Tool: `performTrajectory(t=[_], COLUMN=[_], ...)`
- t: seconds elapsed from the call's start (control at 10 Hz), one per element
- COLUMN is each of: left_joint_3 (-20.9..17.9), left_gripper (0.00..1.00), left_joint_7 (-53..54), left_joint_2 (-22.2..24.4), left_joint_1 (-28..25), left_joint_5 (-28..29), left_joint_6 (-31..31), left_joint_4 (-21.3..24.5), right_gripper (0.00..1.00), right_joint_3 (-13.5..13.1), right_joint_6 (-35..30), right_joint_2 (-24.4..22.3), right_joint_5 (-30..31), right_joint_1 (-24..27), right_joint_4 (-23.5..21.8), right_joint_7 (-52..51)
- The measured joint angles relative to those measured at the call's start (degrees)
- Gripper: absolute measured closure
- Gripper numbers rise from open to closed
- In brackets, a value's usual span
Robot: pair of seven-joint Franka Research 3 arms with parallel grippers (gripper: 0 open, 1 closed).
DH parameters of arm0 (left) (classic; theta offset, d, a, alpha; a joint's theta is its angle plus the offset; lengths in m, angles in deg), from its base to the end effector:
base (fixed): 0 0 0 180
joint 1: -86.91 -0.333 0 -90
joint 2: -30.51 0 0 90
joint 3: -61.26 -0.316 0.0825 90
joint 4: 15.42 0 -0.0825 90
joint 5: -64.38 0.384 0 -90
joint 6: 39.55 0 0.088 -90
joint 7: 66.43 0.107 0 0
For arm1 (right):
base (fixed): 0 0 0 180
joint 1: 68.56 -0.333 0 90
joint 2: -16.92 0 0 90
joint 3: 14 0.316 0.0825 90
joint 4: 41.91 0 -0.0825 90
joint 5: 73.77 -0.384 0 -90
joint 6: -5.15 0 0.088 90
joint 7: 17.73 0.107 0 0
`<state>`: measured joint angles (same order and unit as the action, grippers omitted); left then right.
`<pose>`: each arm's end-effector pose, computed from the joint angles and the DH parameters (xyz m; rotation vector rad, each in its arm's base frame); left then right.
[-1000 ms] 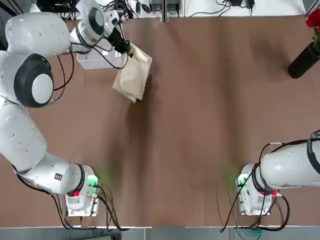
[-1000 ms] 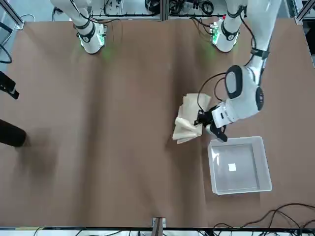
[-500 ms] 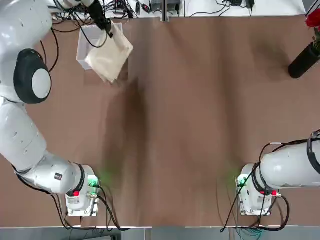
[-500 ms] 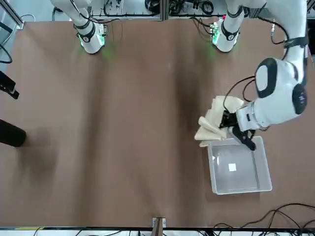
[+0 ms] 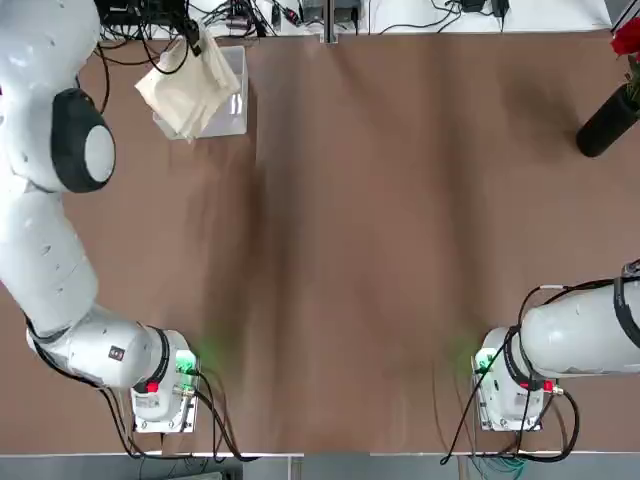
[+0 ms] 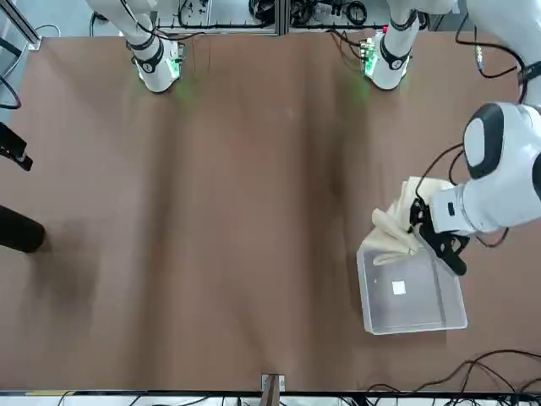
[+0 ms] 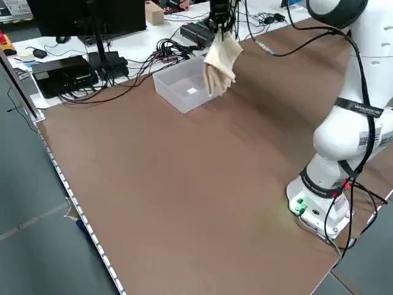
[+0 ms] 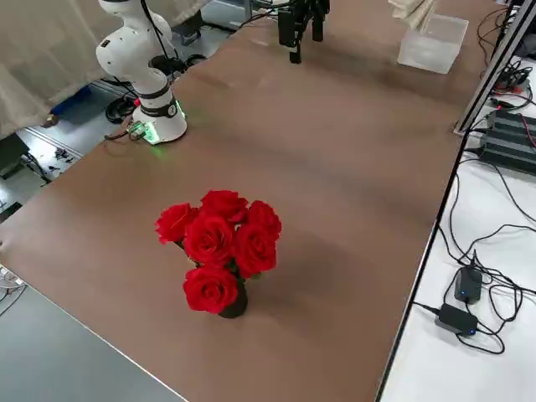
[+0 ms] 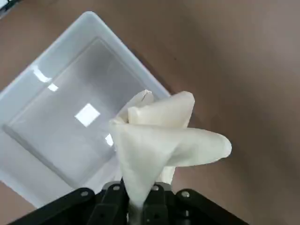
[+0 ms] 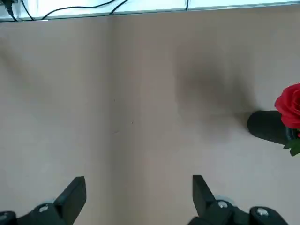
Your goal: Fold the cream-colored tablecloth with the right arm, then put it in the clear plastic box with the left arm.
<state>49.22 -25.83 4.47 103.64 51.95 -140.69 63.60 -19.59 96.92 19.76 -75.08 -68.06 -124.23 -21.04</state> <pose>0.6784 -0.1001 0.4535 2.7951 -1.1169 -0.0283 0.5706 -0.0568 0.6631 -3.1269 0.0743 -0.1827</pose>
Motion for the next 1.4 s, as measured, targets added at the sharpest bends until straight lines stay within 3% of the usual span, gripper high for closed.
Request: performTrajectory(t=[0.4,0.8,1.4], left_joint_3=[-1.5,-1.6,-1.6], left_gripper=[0.87,0.87,0.86], left_joint_7=[12.4,14.4,14.4], left_joint_2=[-9.3,-15.4,-17.4], left_joint_1=[0.8,2.8,4.3], left_joint_5=[5.8,12.5,13.4], left_joint_6=[-3.3,-10.9,-14.3], left_joint_4=[-7.0,-7.4,-7.8], right_gripper=[0.00,0.00,0.00], right_joint_3=[0.0,0.0,0.0], right_joint_6=[0.0,0.0,0.0], right_joint_2=[0.0,0.0,0.0], right_joint_5=[0.0,0.0,0.0], right_joint_1=[0.0,0.1,0.1], right_joint_4=[0.0,0.0,0.0], right_joint_7=[0.0,0.0,0.0])
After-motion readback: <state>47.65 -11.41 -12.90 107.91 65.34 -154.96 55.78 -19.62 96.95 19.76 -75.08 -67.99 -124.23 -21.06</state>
